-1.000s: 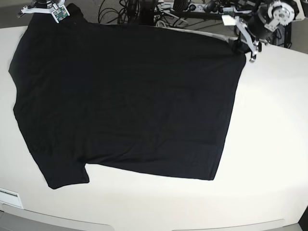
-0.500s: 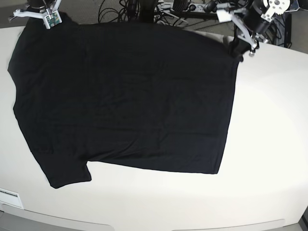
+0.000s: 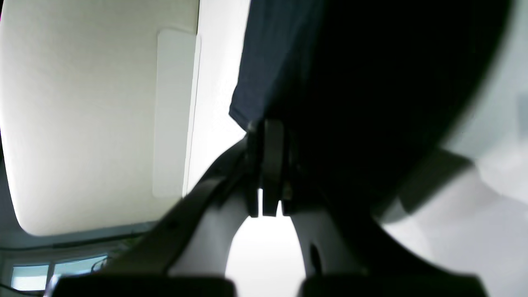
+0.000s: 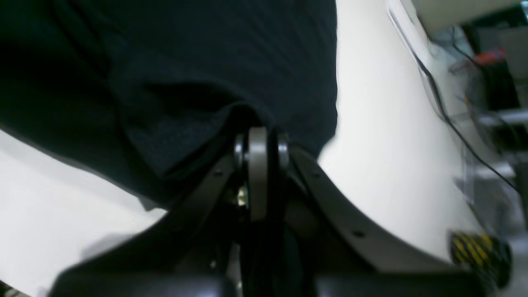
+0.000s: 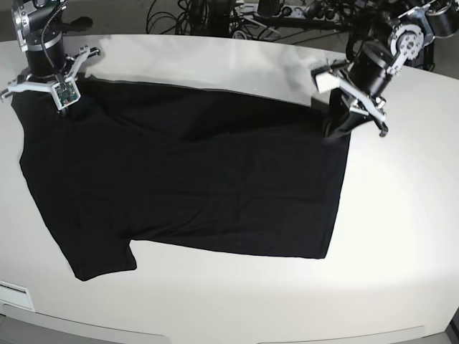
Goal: Fold the T-shirt properly
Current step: 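Lift the shoulder corners with both grippers and pull the shirt taut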
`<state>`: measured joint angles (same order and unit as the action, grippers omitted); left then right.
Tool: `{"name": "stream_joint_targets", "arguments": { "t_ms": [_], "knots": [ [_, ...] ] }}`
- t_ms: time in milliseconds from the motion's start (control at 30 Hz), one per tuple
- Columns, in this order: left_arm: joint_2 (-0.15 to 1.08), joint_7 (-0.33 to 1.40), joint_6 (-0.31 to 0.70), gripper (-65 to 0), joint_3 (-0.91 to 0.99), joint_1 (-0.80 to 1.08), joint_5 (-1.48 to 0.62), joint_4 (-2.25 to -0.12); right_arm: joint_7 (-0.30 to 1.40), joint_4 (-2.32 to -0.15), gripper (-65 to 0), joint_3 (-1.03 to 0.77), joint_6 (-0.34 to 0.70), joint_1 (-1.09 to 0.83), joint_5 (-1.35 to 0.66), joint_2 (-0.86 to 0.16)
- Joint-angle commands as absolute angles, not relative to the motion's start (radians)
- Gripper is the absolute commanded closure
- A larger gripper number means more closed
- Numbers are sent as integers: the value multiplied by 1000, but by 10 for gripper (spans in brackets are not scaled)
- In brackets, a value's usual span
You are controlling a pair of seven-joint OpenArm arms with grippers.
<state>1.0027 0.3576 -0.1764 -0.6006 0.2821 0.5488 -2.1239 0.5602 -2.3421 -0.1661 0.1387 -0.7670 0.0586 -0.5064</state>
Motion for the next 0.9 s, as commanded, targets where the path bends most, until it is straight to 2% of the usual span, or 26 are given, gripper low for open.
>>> {"name": "stream_joint_targets", "arguments": {
  "t_ms": [0, 200, 467, 600, 633, 667, 700, 733, 767, 800, 833, 867],
  "knots": [
    [1008, 335, -194, 0, -593, 252, 555, -2116, 532, -2338, 0, -172, 141, -749, 45, -517],
    [958, 310, -194, 0, -594, 119, 501, -1968, 530, -2214, 0, -172, 218, -620, -33, -525],
    [918, 287, -190, 0, -595, 83, 480, -1914, 524, -2189, 0, -170, 291, -542, -109, -541],
    [877, 279, -210, 0, -595, 62, 479, -1911, 448, -2162, 0, -170, 260, -501, -97, -541],
    [863, 282, -224, 0, -594, 44, 471, -1909, 440, -2146, -55, -170, 229, -479, -98, -540],
    [851, 298, -249, -16, -594, 27, 447, -1909, 445, -2130, -152, -170, 191, -458, -104, -540],
    [840, 321, -278, -81, -594, 12, 407, -1909, 455, -2117, -236, -170, 148, -441, -113, -540],
    [826, 345, -316, -142, -594, -1, 353, -1909, 472, -2108, -288, -170, 118, -427, -129, -540],
    [813, 366, -357, -173, -594, -8, 295, -1909, 488, -2106, -282, -170, 112, -419, -135, -540],
    [801, 383, -384, -174, -594, -9, 255, -1909, 494, -2106, -235, -170, 114, -418, -134, -540],
    [791, 394, -392, -142, -595, -8, 236, -1909, 496, -2106, -131, -170, 126, -419, -135, -540],
    [781, 402, -386, -54, -595, -8, 220, -1909, 513, -2106, -3, -170, 137, -419, -136, -540]
  ]
}}
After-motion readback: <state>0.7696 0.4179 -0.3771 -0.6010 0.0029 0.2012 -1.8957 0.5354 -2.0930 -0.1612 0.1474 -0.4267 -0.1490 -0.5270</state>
